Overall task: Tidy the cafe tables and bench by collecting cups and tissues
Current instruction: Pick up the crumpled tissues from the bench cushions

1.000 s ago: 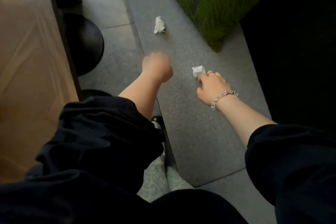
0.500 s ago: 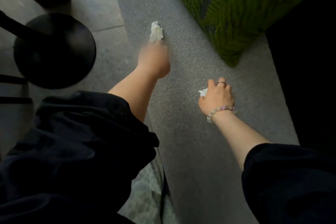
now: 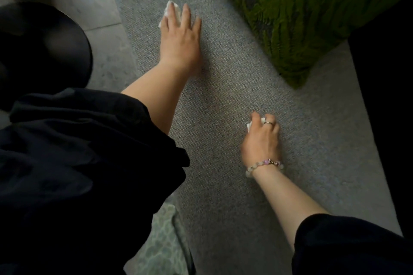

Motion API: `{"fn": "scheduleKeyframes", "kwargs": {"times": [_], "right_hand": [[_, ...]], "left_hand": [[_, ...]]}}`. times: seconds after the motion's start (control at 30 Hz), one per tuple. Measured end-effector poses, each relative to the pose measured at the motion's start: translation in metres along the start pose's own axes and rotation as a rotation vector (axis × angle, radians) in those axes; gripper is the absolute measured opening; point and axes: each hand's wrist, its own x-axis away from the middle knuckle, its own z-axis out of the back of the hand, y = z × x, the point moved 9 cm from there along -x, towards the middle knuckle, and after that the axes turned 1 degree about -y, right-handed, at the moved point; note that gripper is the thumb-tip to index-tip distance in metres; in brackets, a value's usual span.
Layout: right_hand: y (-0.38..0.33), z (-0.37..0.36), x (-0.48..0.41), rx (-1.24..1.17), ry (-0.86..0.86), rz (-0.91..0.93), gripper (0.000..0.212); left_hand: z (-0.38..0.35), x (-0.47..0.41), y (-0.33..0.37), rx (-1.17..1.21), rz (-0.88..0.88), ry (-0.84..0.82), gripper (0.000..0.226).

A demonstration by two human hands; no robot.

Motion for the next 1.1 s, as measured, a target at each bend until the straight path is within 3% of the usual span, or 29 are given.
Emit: {"fn": "scheduleKeyframes", "kwargs": {"times": [0.17, 0.4, 0.6, 0.77, 0.93, 1.1], "right_hand": [[-0.010, 0.013, -0.012, -0.005, 0.048, 0.048, 0.029], [-0.031, 0.032, -0.010, 0.007, 0.150, 0.161, 0.024], [-0.033, 0.037, -0.004, -0.020, 0.203, 0.174, 0.039], [-0.036, 0.038, 0.007, -0.021, 0.225, 0.156, 0.053], [-0.030, 0.036, 0.020, -0.014, 0.197, 0.146, 0.031], [-0.034, 0.047, 0.043, -0.010, 0.199, 0.157, 0.028]], "left_hand": [[0.015, -0.012, -0.017, -0.017, 0.068, 0.024, 0.066], [-0.011, -0.010, -0.032, 0.230, 0.150, -0.157, 0.061], [-0.007, 0.009, -0.011, 0.233, 0.066, -0.012, 0.034], [-0.012, 0.028, 0.013, 0.229, -0.038, 0.017, 0.028], [-0.020, 0.049, 0.012, 0.205, -0.026, -0.034, 0.023], [-0.016, 0.083, 0.011, 0.231, 0.075, -0.179, 0.032]]}}
